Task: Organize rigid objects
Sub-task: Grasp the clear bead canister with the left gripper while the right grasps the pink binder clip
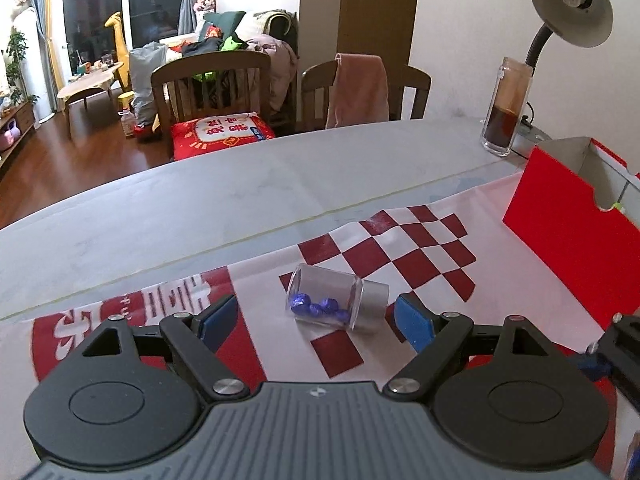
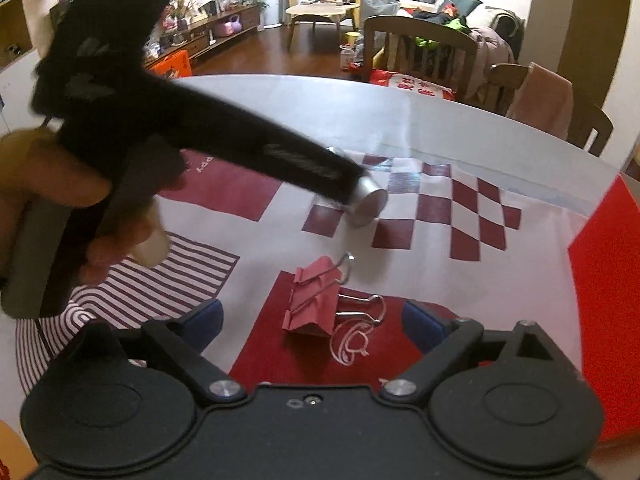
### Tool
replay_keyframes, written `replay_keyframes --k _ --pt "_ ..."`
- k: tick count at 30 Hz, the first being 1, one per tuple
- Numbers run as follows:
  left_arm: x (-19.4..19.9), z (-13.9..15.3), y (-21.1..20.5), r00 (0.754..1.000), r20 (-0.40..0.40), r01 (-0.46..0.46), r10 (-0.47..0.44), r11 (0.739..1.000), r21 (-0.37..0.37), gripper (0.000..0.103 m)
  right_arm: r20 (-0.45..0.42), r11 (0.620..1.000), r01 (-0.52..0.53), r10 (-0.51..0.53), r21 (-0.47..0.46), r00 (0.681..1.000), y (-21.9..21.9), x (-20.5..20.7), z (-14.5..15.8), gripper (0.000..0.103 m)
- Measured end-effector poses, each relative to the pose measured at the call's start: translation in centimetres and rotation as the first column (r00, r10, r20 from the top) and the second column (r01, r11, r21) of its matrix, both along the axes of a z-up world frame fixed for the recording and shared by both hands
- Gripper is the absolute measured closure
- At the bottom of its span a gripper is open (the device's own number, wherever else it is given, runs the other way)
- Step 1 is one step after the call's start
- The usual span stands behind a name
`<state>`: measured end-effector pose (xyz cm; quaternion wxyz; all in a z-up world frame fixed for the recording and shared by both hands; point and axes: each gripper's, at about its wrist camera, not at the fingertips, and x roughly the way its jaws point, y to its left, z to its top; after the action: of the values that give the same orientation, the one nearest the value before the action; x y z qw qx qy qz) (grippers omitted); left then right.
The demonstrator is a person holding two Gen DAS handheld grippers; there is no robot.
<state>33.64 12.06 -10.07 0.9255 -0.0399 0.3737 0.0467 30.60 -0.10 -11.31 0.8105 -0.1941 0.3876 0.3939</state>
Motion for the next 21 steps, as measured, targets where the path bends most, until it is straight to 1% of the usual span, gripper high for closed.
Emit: replay_keyframes --k 5,8,9,12,14,17,19,21 --pt "1.3 -1.3 -0.2 0.999 -0.013 0.043 -0.043 0.999 0.024 0.017 0.007 1.0 -0.027 0.027 -0.014 1.0 1.2 0.2 -0.8 0.014" --pt "2.0 -2.0 -0.3 0.997 -0.021 0.079 -0.079 0.997 0.025 0.017 0.014 0.999 -0.044 0.045 -0.028 0.999 1.7 0.2 -1.3 0.017" --pt "2.2 -2.2 -0.5 0.995 -0.023 0.093 -0.092 0.995 0.028 0.017 0.014 0.999 -0.046 0.046 -0.029 0.999 1.8 0.3 -1.4 0.019" --pt "2.9 -2.9 -1.1 0.991 -0.035 0.13 -0.128 0.989 0.071 0.017 0.015 0.998 -0.042 0.042 -0.039 0.999 2.1 0.6 -1.9 0.026" --pt "3.4 -3.4 -1.2 0.991 -0.04 0.133 -0.13 0.987 0.089 0.017 0.022 0.998 -0.043 0.044 -0.048 0.999 2.3 0.6 -2.1 0.029" --pt "3.9 -3.9 -1.1 0.992 -0.039 0.126 -0.123 0.989 0.078 0.017 0.04 0.996 -0.061 0.063 -0.065 0.997 2.6 0.4 -2.4 0.035" --pt "4.2 -4.1 -1.1 0.991 -0.035 0.129 -0.127 0.988 0.08 0.017 0.049 0.995 -0.066 0.07 -0.075 0.996 2.8 0.2 -2.6 0.044" --pt "4.2 -4.3 -1.3 0.99 -0.026 0.141 -0.139 0.986 0.091 0.017 0.05 0.994 -0.067 0.071 -0.085 0.996 2.9 0.0 -2.9 0.05"
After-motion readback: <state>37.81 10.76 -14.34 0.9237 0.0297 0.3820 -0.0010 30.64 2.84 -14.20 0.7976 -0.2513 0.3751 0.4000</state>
